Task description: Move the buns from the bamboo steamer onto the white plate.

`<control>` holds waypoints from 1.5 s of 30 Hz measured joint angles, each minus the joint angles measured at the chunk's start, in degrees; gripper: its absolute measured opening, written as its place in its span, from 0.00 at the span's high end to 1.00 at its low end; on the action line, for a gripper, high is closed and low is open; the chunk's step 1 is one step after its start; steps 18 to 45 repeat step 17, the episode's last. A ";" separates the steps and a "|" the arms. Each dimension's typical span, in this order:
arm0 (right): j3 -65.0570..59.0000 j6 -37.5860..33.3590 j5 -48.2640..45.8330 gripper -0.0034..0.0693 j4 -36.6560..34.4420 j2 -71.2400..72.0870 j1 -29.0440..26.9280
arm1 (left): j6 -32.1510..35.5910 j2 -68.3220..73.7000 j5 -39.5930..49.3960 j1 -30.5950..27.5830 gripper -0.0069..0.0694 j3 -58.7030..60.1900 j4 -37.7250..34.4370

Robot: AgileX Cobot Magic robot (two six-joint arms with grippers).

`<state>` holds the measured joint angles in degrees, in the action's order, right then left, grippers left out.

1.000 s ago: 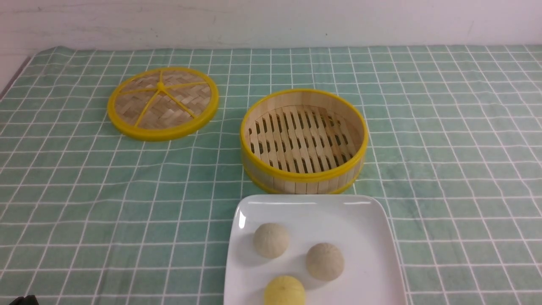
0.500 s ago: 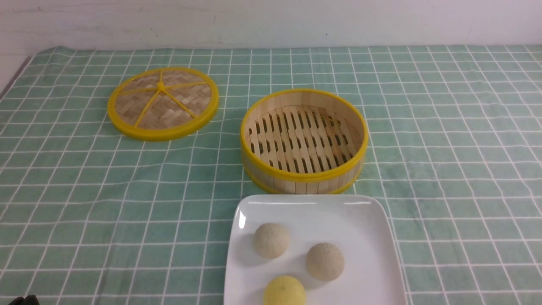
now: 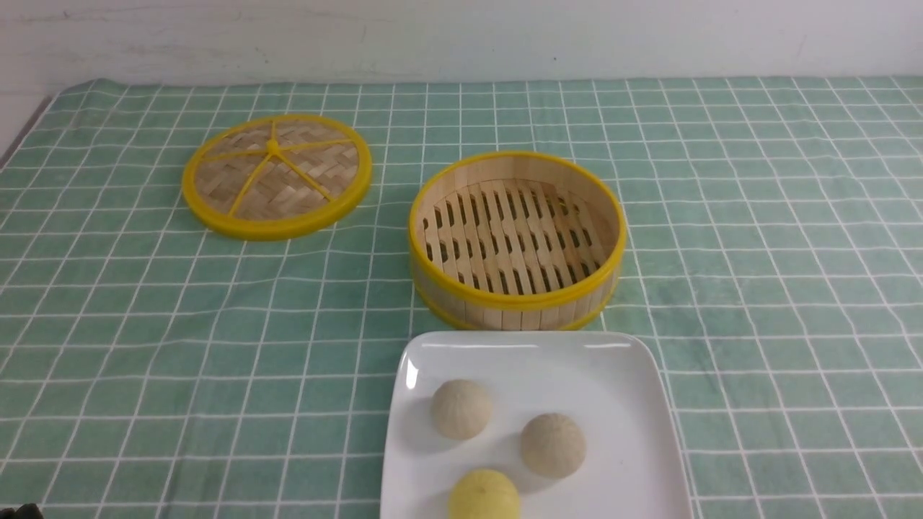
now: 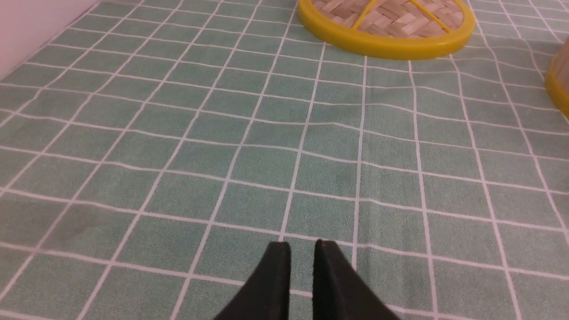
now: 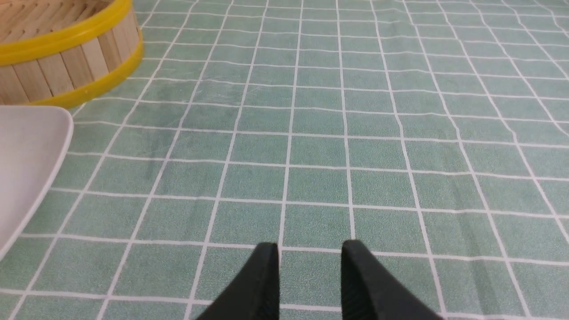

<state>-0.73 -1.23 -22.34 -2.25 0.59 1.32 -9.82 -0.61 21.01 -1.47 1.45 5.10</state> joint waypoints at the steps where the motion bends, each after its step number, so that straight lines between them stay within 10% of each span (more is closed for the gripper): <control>1: 0.00 0.00 0.00 0.64 0.00 0.00 0.00 | 0.00 0.00 0.00 0.50 0.77 0.00 0.00; 45: 0.00 0.00 0.00 0.63 0.00 0.00 0.00 | 0.00 0.00 0.07 3.49 0.75 0.00 0.00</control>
